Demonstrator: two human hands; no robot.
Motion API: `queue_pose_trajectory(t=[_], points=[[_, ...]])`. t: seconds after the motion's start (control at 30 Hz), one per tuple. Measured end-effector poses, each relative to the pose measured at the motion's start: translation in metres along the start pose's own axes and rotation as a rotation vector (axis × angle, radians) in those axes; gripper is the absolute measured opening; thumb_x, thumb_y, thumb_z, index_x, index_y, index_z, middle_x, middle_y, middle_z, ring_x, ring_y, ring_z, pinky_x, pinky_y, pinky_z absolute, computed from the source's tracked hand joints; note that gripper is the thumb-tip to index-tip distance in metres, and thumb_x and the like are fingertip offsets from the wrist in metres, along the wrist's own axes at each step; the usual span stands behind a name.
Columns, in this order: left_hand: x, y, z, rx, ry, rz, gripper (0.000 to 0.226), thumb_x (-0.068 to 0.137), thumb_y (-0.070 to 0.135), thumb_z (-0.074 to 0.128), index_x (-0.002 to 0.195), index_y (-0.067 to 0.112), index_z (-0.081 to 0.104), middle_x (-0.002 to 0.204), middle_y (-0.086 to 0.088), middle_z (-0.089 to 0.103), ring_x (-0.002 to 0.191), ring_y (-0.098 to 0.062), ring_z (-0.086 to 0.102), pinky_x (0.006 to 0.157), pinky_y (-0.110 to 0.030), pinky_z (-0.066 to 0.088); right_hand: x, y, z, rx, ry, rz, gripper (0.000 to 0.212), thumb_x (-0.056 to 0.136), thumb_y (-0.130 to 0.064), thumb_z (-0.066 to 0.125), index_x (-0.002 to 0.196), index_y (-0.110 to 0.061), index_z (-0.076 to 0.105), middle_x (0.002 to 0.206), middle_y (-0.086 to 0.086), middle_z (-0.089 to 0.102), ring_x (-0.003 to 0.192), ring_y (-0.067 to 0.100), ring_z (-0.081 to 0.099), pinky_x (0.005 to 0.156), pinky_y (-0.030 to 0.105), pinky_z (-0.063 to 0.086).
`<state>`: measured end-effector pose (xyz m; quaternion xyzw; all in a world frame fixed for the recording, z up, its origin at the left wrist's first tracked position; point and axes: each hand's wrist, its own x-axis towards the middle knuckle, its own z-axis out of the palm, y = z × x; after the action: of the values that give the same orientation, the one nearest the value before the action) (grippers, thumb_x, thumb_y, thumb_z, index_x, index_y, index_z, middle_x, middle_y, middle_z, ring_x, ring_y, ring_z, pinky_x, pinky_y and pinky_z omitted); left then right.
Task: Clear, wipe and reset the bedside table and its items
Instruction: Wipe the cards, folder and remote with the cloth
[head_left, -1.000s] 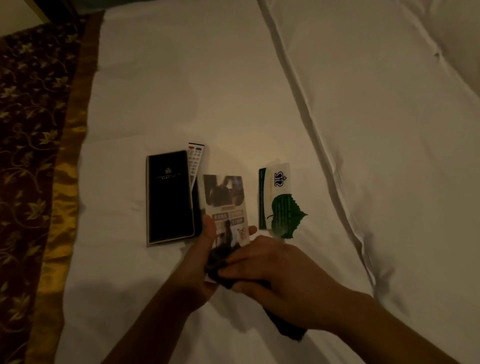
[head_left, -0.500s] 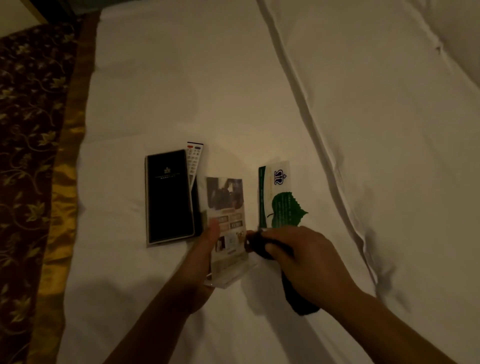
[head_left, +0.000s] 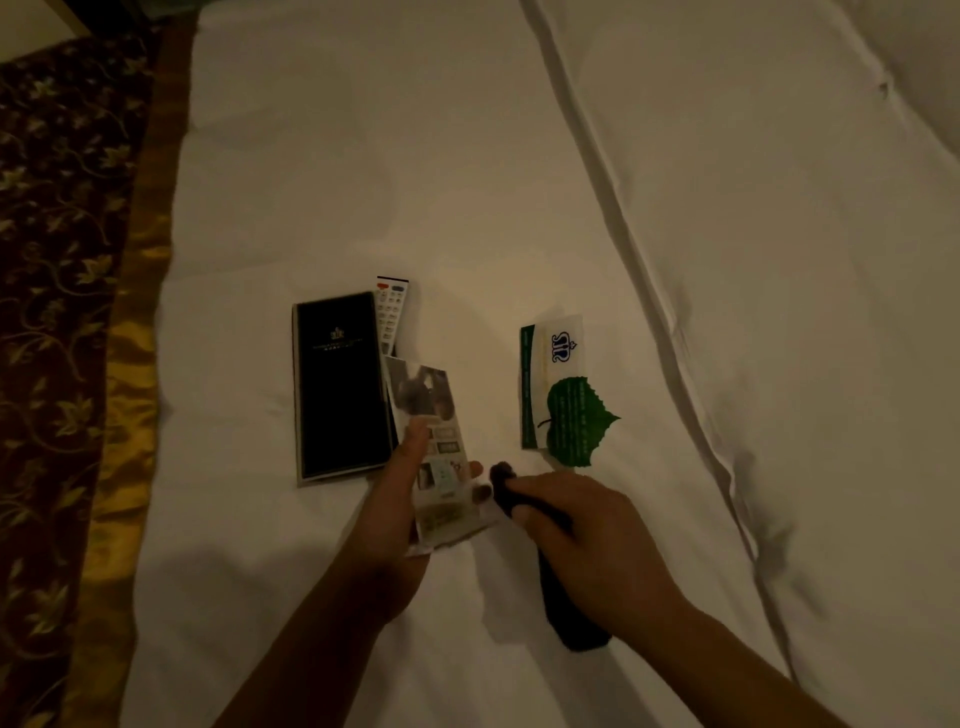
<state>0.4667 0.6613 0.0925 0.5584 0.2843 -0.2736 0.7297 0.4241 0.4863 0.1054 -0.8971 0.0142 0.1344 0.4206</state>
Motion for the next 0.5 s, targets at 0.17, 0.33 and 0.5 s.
queue_pose_trajectory(t=[0.17,0.33,0.5], points=[[-0.006,-0.005,-0.005,0.485,0.128,0.212,0.072,0.063,0.077,0.069,0.13,0.061,0.048,0.12,0.012,0.068,0.103,-0.013,0.068,0.085,-0.035,0.057,0.005,0.001,-0.012,0.647,0.13,0.313,0.023,0.089,-0.027,0.066,0.101,-0.045,0.074,0.099,-0.019,0.074,0.092,0.01,0.07,0.089,0.04,0.057],[-0.016,-0.019,-0.02,1.019,0.312,0.298,0.092,0.067,0.074,0.071,0.146,0.057,0.027,0.129,0.005,0.052,0.118,-0.022,0.056,0.096,-0.049,0.051,0.009,-0.002,-0.025,0.783,0.227,0.339,0.022,0.089,-0.022,0.066,0.104,-0.034,0.076,0.103,-0.004,0.075,0.095,0.021,0.071,0.087,0.056,0.055],[-0.014,-0.025,-0.029,1.119,0.48,0.405,0.081,0.068,0.063,0.076,0.138,0.026,0.056,0.127,-0.006,0.056,0.12,-0.03,0.051,0.105,-0.046,0.04,0.011,0.007,-0.03,0.773,0.265,0.349,0.022,0.089,-0.02,0.065,0.101,-0.035,0.076,0.1,-0.002,0.076,0.091,0.028,0.071,0.084,0.056,0.056]])
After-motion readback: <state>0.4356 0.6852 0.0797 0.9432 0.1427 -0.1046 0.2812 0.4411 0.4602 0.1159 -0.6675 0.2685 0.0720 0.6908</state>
